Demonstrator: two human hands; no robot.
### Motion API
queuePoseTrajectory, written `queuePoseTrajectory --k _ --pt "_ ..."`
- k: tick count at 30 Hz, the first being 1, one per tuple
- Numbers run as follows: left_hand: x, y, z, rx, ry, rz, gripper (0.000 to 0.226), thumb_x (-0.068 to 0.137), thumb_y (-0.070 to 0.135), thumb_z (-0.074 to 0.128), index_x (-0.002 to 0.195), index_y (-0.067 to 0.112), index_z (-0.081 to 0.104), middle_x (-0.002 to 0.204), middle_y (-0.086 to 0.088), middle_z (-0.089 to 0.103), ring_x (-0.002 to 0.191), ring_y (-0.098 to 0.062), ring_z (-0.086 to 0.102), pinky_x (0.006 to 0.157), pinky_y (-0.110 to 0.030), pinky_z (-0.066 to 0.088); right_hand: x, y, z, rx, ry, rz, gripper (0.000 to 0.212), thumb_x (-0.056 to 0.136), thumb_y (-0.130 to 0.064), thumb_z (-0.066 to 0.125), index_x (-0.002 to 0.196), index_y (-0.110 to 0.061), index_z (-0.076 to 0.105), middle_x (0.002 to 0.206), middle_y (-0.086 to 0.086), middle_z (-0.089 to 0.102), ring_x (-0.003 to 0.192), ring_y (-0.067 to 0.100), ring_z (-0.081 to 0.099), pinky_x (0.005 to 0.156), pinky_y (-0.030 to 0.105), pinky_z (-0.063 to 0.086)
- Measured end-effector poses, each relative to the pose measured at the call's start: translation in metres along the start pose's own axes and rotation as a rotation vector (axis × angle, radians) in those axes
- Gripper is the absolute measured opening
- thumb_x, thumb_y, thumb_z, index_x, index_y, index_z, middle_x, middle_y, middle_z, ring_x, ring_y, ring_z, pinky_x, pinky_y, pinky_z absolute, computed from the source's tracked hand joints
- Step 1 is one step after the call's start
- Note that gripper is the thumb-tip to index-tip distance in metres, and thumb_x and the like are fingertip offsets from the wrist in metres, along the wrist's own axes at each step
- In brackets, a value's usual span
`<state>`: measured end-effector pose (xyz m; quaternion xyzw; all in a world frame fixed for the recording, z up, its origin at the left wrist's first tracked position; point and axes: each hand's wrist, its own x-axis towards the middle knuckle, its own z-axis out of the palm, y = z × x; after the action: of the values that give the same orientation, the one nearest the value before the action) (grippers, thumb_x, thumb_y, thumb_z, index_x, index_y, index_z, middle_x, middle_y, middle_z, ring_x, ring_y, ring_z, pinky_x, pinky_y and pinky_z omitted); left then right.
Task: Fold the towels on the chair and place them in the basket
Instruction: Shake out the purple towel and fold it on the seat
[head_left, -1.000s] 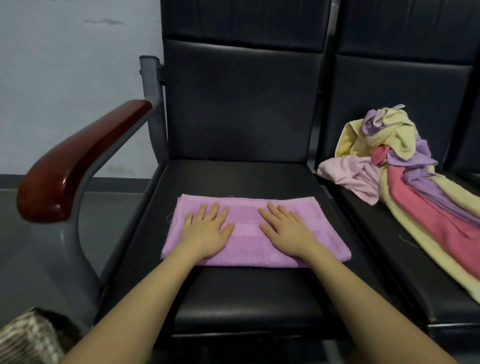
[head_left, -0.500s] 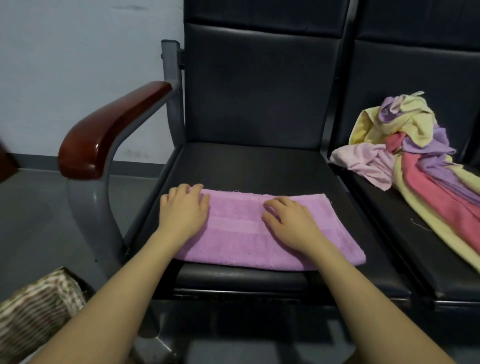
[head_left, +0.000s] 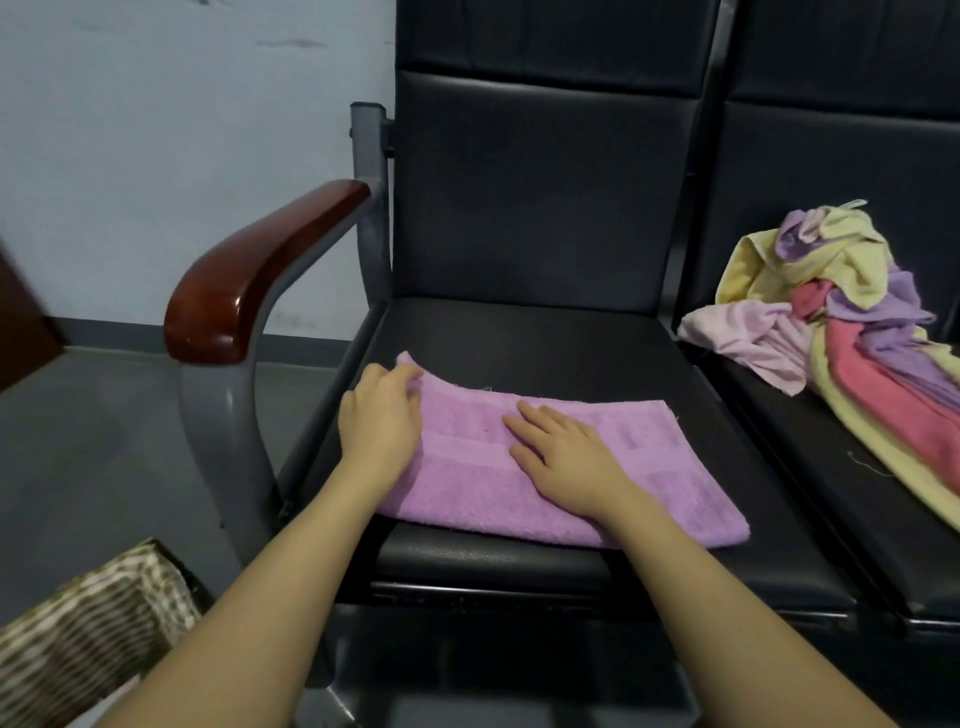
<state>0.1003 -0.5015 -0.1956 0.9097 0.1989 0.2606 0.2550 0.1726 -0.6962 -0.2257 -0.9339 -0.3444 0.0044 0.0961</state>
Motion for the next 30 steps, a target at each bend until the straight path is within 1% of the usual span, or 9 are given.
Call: queuePoseTrajectory --k 2,4,7,9,16,19,26,28,30 --pt "0.002 0.010 -0.009 -0.072 0.043 0.051 0.028 0.096 0.016 0.051 0.121 0.017 0.065 0.108 -0.012 0.057 0.096 -0.032 0.057 0.083 -0.036 0.044 0.008 -0.012 0.005 -0.004 -0.008 -0.001 0.049 0.104 -0.041 0.026 0.151 -0.031 0.024 0.161 -0.007 0.012 0.148 0.014 0.012 0.118 0.033 0.010" --pt "0.004 0.020 -0.015 -0.148 0.063 0.101 0.030 0.095 0.014 0.054 0.123 0.015 0.064 0.109 -0.011 0.059 0.096 -0.024 0.057 0.084 -0.029 0.043 0.015 -0.021 0.006 0.087 0.019 -0.011 0.048 0.102 -0.038 0.033 0.149 -0.028 0.032 0.160 -0.005 0.018 0.147 0.014 0.016 0.118 0.034 0.013" --pt "0.004 0.040 -0.017 -0.244 0.059 0.162 0.031 0.091 0.012 0.061 0.122 0.013 0.064 0.105 -0.008 0.061 0.090 -0.012 0.053 0.082 -0.012 0.036 0.017 -0.019 -0.001 0.279 0.092 0.010 0.040 0.097 -0.030 0.049 0.136 -0.022 0.053 0.151 0.000 0.038 0.138 0.019 0.034 0.113 0.035 0.024" --pt "0.002 0.054 -0.013 -0.314 0.045 0.174 0.031 0.090 0.012 0.063 0.121 0.013 0.065 0.101 -0.008 0.062 0.088 -0.012 0.055 0.080 -0.010 0.036 0.012 -0.006 -0.009 0.271 0.163 0.069 0.033 0.095 -0.028 0.053 0.127 -0.022 0.060 0.139 0.001 0.048 0.126 0.024 0.044 0.103 0.035 0.030" --pt "-0.006 0.112 0.026 -0.445 -0.066 0.204 0.027 0.091 0.012 0.059 0.116 0.012 0.069 0.096 -0.009 0.064 0.091 -0.019 0.062 0.084 -0.019 0.045 -0.037 0.067 -0.034 0.162 0.208 0.363 0.025 0.095 -0.027 0.052 0.117 -0.023 0.063 0.117 0.000 0.054 0.113 0.023 0.048 0.091 0.033 0.026" --pt "-0.010 0.136 0.047 -0.423 -0.129 0.217 0.029 0.093 0.013 0.057 0.120 0.012 0.066 0.104 -0.008 0.063 0.097 -0.019 0.061 0.088 -0.023 0.046 -0.052 0.082 -0.034 0.281 0.213 0.389 0.024 0.093 -0.024 0.055 0.115 -0.027 0.064 0.117 -0.005 0.059 0.113 0.017 0.053 0.089 0.030 0.025" --pt "-0.015 0.170 0.085 -0.337 -0.351 0.251 0.041 0.094 0.022 0.057 0.134 0.016 0.054 0.124 -0.010 0.056 0.112 -0.024 0.055 0.097 -0.036 0.045 -0.052 0.092 -0.036 0.654 0.414 0.509 0.028 0.098 -0.028 0.047 0.123 -0.027 0.059 0.098 -0.018 0.066 0.109 0.008 0.056 0.109 0.040 0.027" --pt "-0.014 0.168 0.088 -0.296 -0.389 0.256 0.040 0.096 0.026 0.053 0.135 0.016 0.053 0.129 -0.010 0.055 0.115 -0.025 0.055 0.099 -0.042 0.044 -0.050 0.094 -0.037 0.682 0.419 0.546 0.030 0.098 -0.032 0.047 0.126 -0.026 0.057 0.105 -0.010 0.067 0.111 0.013 0.056 0.106 0.038 0.027" --pt "-0.010 0.160 0.086 -0.249 -0.360 0.253 0.036 0.097 0.026 0.049 0.132 0.017 0.056 0.129 -0.007 0.057 0.117 -0.024 0.054 0.102 -0.042 0.042 -0.047 0.095 -0.036 0.674 0.400 0.551 0.031 0.096 -0.037 0.051 0.126 -0.028 0.056 0.096 -0.011 0.064 0.101 0.009 0.055 0.093 0.029 0.024"
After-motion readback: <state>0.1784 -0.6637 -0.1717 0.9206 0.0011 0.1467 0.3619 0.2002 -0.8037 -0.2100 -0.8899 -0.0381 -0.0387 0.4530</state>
